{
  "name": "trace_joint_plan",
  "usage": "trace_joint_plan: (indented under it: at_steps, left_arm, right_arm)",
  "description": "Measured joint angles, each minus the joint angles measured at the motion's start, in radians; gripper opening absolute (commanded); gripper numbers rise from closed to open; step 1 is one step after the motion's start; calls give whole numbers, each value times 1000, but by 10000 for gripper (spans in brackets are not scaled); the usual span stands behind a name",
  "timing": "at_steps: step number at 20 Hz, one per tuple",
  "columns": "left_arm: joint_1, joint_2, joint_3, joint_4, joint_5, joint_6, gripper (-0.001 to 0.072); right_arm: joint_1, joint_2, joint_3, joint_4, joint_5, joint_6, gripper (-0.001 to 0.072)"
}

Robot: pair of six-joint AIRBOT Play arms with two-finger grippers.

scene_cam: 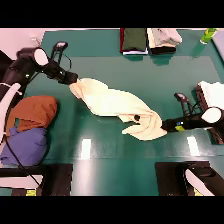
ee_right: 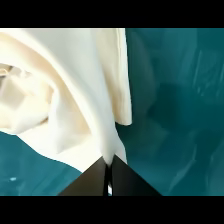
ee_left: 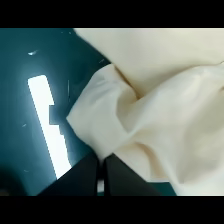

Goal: Fold the shirts.

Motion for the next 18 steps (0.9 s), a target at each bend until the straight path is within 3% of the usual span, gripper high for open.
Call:
trace_joint_plan:
  at_steps: [3,12,18]
  left_arm:
    - [0,97,74,16,14,3,25]
    - [0,496,430,32,29,46,25]
    - [0,602,547,25,58,52,24]
  right_arm:
    - [1,21,171,-58,26,0,18]
    - [-77,55,951,-201,153,0,18]
    - [-193,-11,1279,-211,273,0,18]
